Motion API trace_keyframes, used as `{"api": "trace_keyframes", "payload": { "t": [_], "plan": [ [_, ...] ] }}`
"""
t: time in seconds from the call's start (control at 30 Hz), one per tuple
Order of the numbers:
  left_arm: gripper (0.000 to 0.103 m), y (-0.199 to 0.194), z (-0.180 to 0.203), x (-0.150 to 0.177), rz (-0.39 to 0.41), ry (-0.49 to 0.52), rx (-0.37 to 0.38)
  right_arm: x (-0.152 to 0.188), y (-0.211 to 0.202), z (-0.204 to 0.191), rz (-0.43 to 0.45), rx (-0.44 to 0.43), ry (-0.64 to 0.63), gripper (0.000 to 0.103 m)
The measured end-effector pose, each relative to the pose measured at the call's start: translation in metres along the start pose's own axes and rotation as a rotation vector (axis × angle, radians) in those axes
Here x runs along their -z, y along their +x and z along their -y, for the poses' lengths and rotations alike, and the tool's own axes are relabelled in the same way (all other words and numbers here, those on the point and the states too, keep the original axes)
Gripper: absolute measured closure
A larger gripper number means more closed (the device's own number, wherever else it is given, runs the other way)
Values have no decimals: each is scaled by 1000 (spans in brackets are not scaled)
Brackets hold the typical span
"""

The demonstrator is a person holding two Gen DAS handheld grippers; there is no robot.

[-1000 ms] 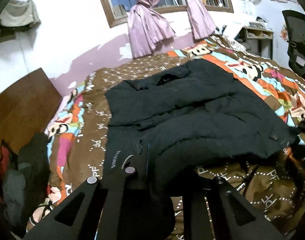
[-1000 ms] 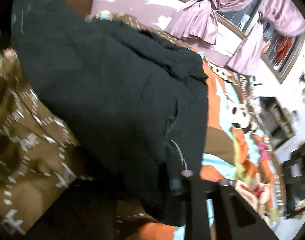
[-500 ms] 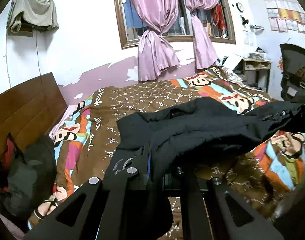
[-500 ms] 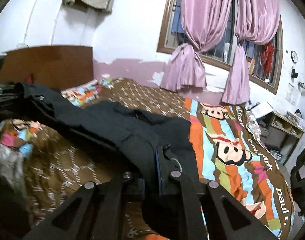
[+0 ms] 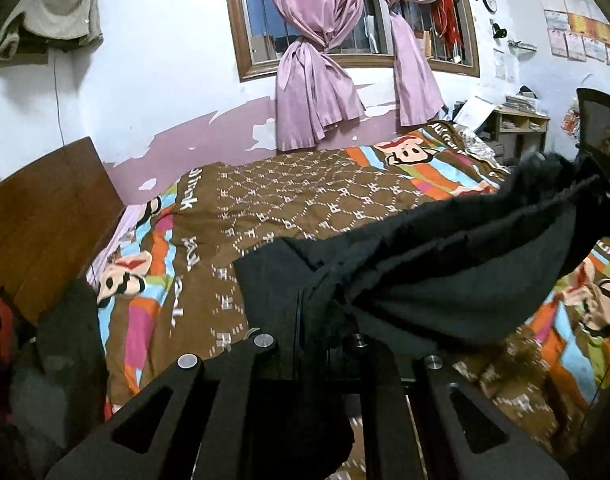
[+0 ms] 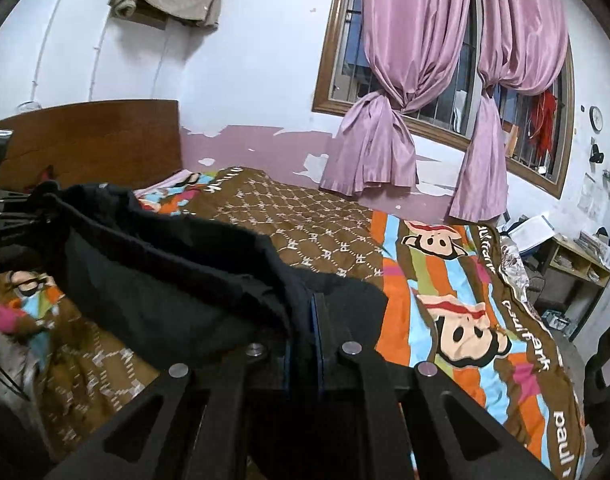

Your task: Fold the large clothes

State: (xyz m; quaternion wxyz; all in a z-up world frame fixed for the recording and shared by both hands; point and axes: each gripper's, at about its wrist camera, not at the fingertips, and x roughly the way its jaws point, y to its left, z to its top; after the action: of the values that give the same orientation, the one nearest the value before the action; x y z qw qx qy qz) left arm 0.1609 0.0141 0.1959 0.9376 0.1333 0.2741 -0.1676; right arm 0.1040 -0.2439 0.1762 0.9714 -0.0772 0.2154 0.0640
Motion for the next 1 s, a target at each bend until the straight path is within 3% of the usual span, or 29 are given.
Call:
{"api": "trace_keyframes", "payload": {
  "t": [0.4,1.0],
  "plan": [
    [97,119,-35,-42,-82,8,-39,-34,138,36,-77,39,22,95],
    [96,239,-45,-23,-166,42,-84,-4,267,49,-189,52,97,94]
  ]
}}
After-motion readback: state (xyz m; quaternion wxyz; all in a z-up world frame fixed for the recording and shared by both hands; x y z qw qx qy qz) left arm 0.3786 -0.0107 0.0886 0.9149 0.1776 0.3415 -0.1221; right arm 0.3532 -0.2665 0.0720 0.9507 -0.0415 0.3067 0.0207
